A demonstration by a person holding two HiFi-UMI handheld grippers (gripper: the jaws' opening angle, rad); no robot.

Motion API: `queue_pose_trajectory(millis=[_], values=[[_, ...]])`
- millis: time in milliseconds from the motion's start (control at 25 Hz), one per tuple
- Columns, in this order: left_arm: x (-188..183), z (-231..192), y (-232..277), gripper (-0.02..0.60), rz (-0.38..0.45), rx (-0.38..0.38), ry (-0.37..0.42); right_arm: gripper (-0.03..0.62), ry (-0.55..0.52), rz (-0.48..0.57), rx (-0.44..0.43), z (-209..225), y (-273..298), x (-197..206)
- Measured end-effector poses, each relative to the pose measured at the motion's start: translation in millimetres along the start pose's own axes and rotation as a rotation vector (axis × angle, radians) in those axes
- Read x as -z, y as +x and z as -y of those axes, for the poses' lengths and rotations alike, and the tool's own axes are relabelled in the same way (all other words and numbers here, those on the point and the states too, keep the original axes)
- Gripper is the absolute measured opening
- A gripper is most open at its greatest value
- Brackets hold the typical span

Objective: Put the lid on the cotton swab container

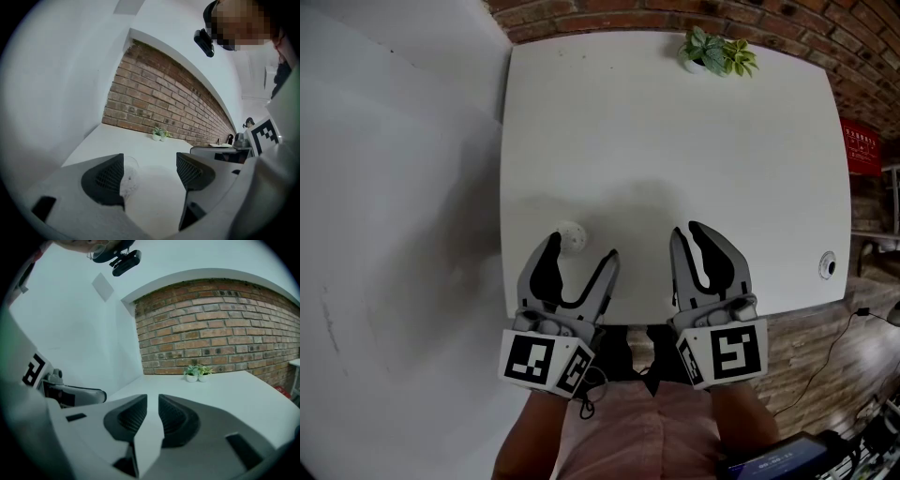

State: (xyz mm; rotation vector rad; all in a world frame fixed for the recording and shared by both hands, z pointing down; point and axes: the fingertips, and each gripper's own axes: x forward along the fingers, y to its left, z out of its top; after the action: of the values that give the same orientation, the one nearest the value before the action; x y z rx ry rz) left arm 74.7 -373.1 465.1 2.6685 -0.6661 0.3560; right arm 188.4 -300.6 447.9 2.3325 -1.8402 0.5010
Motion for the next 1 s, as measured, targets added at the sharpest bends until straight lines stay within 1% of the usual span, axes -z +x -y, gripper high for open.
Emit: queue_pose_trajectory(millis=[1000], values=[[12,8,13,0.359,-0.06,0.015,0.036,0.078,0.039,-0.007,0.025,20,4,11]])
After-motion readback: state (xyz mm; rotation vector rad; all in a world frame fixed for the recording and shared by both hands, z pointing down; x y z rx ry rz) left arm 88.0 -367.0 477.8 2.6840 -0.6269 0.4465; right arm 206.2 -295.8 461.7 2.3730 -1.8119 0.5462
